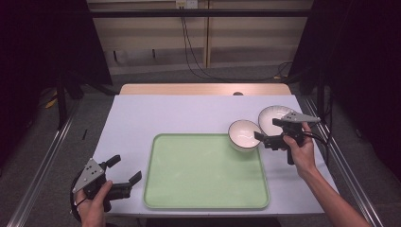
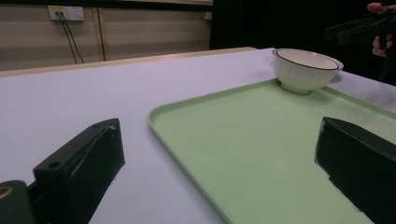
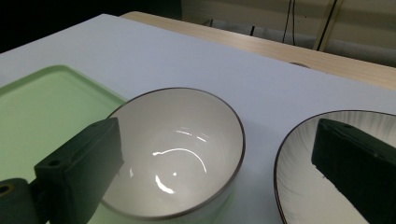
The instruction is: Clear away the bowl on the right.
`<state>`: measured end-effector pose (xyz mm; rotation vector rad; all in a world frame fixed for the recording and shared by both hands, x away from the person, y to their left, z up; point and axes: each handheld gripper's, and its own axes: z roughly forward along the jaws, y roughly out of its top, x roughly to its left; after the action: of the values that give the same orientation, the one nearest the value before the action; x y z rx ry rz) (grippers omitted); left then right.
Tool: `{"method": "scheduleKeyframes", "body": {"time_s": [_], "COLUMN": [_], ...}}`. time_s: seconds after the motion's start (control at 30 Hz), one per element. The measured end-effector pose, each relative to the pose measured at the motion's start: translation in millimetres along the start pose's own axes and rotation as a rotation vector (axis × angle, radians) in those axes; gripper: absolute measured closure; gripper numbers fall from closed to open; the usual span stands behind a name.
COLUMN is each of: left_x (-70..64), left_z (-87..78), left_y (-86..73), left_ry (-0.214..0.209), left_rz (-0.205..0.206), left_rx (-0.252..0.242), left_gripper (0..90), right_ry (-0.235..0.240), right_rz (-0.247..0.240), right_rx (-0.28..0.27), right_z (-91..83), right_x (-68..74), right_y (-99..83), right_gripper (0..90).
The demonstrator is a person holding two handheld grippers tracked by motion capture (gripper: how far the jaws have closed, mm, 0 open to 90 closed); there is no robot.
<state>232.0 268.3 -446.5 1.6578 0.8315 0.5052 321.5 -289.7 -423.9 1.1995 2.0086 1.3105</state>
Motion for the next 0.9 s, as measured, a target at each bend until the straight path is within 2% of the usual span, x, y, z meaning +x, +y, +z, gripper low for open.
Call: {"method": "scheduleKeyframes", "body": {"time_s": [0.07, 0.13, 0.17, 0.5, 0.7, 0.73, 0.83, 0.9], "left_x": [-0.1, 0.3, 0.1, 0.0, -0.1, 0.0, -0.2, -0.7], "left_z": [-0.3, -0.7, -0.2, 0.2, 0.1, 0.1, 0.2, -0.2], "left_y": [0.0, 0.1, 0.0, 0.3, 0.4, 0.4, 0.4, 0.4], "left_ry": [0.000, 0.011, -0.001, -0.001, -0.004, -0.006, -0.006, 0.005], "left_rz": [0.000, 0.005, 0.000, 0.003, 0.002, 0.004, 0.002, 0.001], "left_rx": [-0.001, 0.003, -0.001, 0.000, -0.001, -0.001, -0.003, 0.001], "left_gripper": [1.4, 1.4, 1.4, 1.4, 1.4, 1.4, 1.4, 1.4], "right_ry": [-0.004, 0.003, 0.001, -0.041, -0.051, -0.056, -0.055, -0.060], "right_rz": [0.003, 0.031, 0.037, 0.039, 0.038, 0.054, 0.054, 0.053], "right_rx": [-0.008, -0.024, -0.026, -0.058, -0.064, -0.079, -0.086, -0.087], "right_z": [-2.4, -10.0, -12.5, -38.6, -54.1, -58.6, -63.4, -68.3], "right_x": [1.3, 2.5, 2.2, -0.6, 3.3, 5.6, 7.6, 9.5], "right_y": [-1.1, -7.3, -10.0, -21.5, -29.3, -31.1, -34.1, -37.6], "right_gripper": [1.2, 0.7, 0.8, 1.2, 1.4, 1.3, 1.4, 1.4]}}
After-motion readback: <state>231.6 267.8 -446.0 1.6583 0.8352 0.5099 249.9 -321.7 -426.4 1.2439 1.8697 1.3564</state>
